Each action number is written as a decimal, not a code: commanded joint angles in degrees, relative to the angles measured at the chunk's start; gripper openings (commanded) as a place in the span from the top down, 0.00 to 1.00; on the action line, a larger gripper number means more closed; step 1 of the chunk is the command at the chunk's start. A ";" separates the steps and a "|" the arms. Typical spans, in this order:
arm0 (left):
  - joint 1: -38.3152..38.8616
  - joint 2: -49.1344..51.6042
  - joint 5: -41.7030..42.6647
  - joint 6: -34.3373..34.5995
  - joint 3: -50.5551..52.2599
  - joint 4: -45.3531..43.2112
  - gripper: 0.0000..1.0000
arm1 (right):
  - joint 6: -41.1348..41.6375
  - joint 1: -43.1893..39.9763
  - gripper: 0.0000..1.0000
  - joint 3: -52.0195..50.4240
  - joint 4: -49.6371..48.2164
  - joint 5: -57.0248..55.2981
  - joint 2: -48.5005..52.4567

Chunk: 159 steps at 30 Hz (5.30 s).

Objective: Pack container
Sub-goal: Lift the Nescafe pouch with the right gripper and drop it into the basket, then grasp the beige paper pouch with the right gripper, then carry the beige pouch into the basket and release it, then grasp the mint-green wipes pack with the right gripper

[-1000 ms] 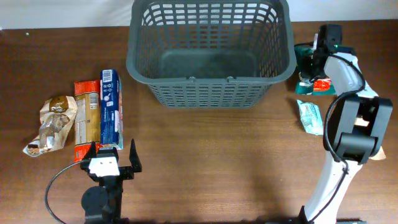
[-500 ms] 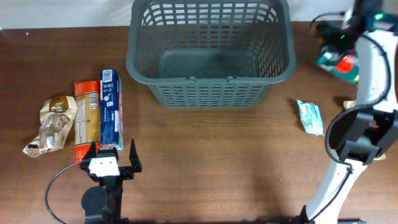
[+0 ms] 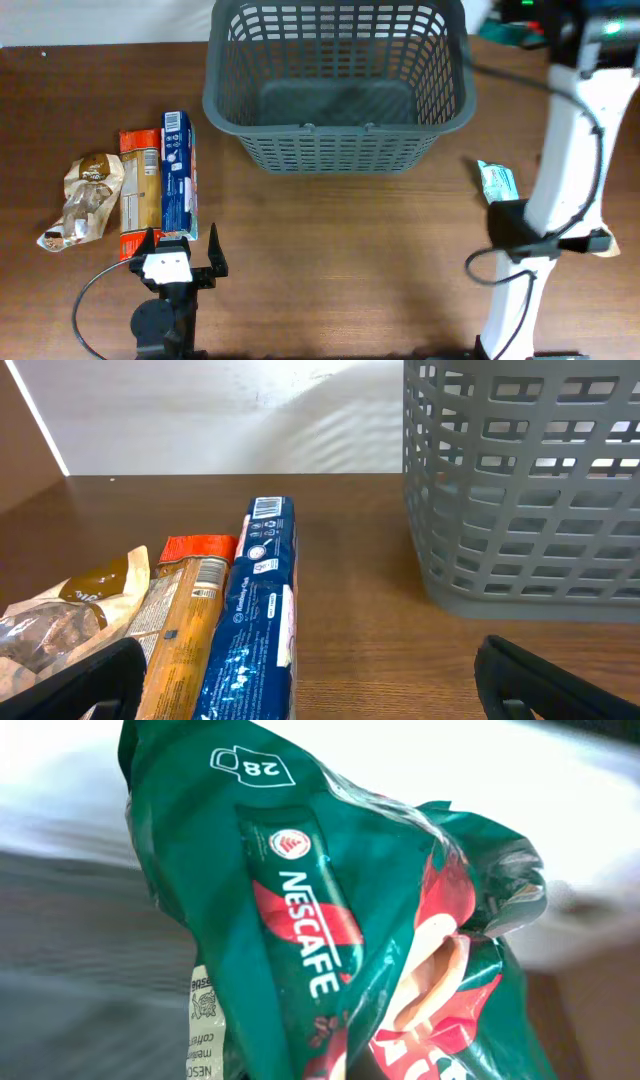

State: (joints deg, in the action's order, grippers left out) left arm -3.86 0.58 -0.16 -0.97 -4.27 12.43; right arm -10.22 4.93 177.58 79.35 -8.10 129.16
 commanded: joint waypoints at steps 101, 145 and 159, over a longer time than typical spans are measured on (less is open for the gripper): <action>0.11 -0.24 0.42 0.33 0.50 -0.15 0.01 | 3.85 -23.63 0.96 -23.89 -0.66 25.49 -18.34; 0.11 -0.24 0.42 0.33 0.50 -0.15 0.01 | -7.93 4.00 0.24 -18.36 -3.65 6.95 -17.42; 0.11 -0.24 0.42 0.33 0.50 -0.15 0.01 | 4.55 -33.86 0.19 -70.16 -12.24 24.00 -21.62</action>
State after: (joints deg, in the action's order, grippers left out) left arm -3.86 0.58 -0.16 -0.95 -4.27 12.43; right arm -8.25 -27.99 120.36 67.44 9.39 104.75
